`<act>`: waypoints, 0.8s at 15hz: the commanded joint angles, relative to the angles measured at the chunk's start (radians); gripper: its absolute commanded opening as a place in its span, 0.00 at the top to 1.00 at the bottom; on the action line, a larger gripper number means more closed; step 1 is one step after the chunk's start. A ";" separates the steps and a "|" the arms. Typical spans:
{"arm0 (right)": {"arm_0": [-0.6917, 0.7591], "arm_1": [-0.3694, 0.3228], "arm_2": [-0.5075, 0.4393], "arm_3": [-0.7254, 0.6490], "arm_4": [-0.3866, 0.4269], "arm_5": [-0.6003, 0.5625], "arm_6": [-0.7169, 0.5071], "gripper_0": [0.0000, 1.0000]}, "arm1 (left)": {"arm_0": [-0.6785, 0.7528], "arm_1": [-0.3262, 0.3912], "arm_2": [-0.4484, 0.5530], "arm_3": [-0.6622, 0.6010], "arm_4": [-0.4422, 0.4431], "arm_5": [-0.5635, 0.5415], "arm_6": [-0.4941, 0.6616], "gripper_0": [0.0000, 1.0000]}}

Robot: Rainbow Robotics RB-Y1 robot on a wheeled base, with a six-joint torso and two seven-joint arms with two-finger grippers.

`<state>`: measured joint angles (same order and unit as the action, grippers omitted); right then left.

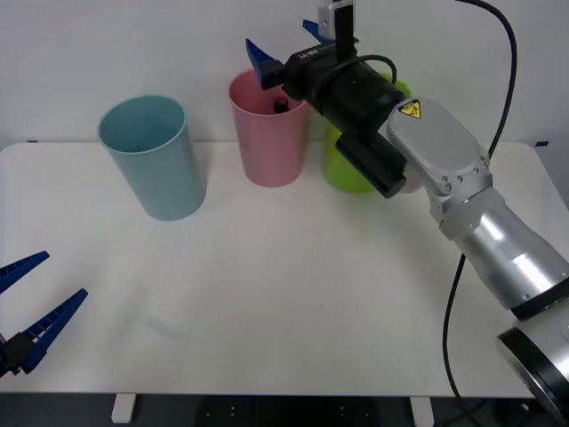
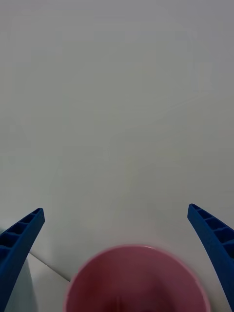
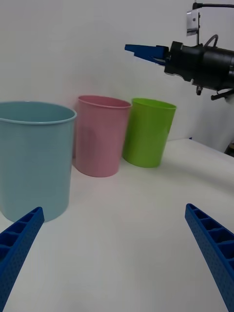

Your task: Grasp the object on the table and drop it into the matching bin: aluminum can to the light blue bin, PET bottle to the pink bin.

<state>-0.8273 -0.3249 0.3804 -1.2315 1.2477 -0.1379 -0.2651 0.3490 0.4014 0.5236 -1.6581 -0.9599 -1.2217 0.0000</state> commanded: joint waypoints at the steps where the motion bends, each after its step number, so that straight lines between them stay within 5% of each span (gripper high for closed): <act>1: 0.115 -0.075 0.000 -0.154 -0.007 -0.032 0.006 0.00 | 0.000 0.000 0.000 0.000 0.000 0.000 0.000 0.00; 6: 0.327 -0.210 -0.031 -0.405 -0.065 -0.112 0.033 0.00 | 0.000 0.000 0.000 0.000 0.000 0.000 0.000 0.00; 12: 0.557 -0.264 -0.219 -0.552 -0.076 -0.373 0.083 0.00 | 0.000 0.000 0.000 0.000 0.000 0.000 0.000 0.00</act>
<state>-0.2926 -0.5873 0.1827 -1.7737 1.1732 -0.4823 -0.1875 0.3491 0.4014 0.5236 -1.6581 -0.9599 -1.2217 0.0000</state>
